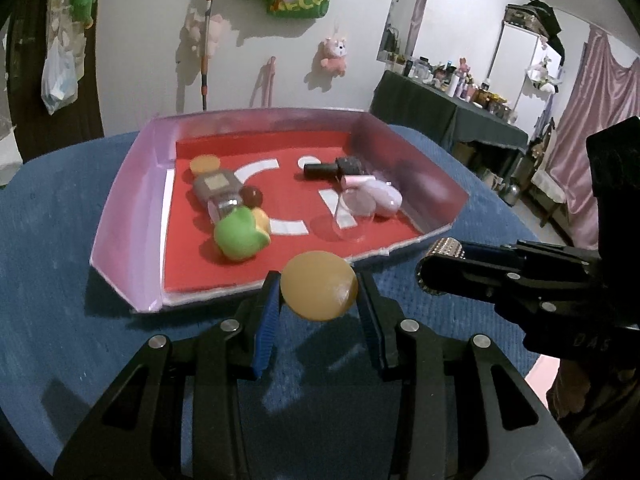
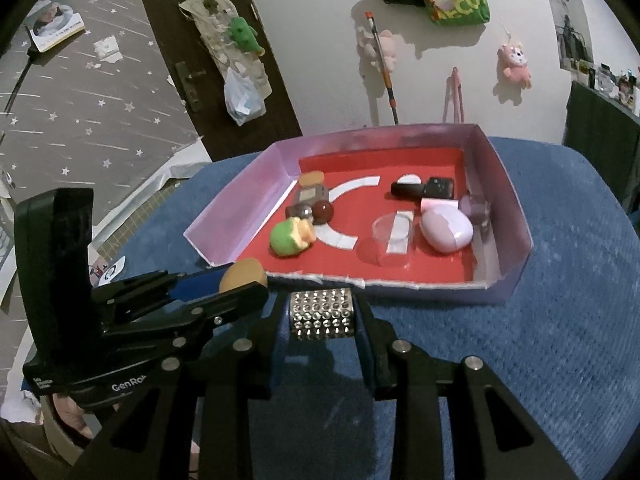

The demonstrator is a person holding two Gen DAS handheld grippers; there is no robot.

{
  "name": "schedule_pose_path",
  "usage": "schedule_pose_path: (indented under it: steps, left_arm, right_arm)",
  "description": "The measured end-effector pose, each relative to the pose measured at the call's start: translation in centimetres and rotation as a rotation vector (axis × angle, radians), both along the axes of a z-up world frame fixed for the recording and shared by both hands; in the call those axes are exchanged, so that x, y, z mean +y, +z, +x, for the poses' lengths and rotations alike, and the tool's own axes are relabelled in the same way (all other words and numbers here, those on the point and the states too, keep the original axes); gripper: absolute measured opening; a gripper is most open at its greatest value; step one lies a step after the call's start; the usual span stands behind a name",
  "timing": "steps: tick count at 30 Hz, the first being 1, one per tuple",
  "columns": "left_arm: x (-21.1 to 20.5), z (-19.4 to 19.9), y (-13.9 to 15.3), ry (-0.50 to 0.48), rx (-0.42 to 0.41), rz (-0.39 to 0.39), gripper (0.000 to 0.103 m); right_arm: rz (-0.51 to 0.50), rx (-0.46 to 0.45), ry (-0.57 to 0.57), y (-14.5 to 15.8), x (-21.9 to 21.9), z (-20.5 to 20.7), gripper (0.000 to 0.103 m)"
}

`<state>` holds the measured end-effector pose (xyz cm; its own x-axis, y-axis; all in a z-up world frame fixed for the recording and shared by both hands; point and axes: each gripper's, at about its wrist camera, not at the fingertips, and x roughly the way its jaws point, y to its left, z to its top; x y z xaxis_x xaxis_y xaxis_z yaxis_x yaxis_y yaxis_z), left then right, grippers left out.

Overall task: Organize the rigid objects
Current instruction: 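Carry the sponge with left gripper into the box while right gripper carries the cylinder there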

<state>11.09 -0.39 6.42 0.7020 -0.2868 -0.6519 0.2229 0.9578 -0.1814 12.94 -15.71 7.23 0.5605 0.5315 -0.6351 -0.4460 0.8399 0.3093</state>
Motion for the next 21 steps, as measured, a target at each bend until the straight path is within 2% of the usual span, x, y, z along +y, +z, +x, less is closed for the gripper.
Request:
schedule_pose_path:
  steps: [14,21]
  left_arm:
    - [0.8,2.9,0.3,0.015,0.039,0.002,0.036]
    - [1.6,4.8,-0.6,0.008,0.098,-0.013,0.036]
  right_arm:
    - [0.015,0.037,-0.007,0.2,-0.4,4.0,0.033]
    - [0.014,0.087,0.0,-0.7,-0.3,5.9,0.033]
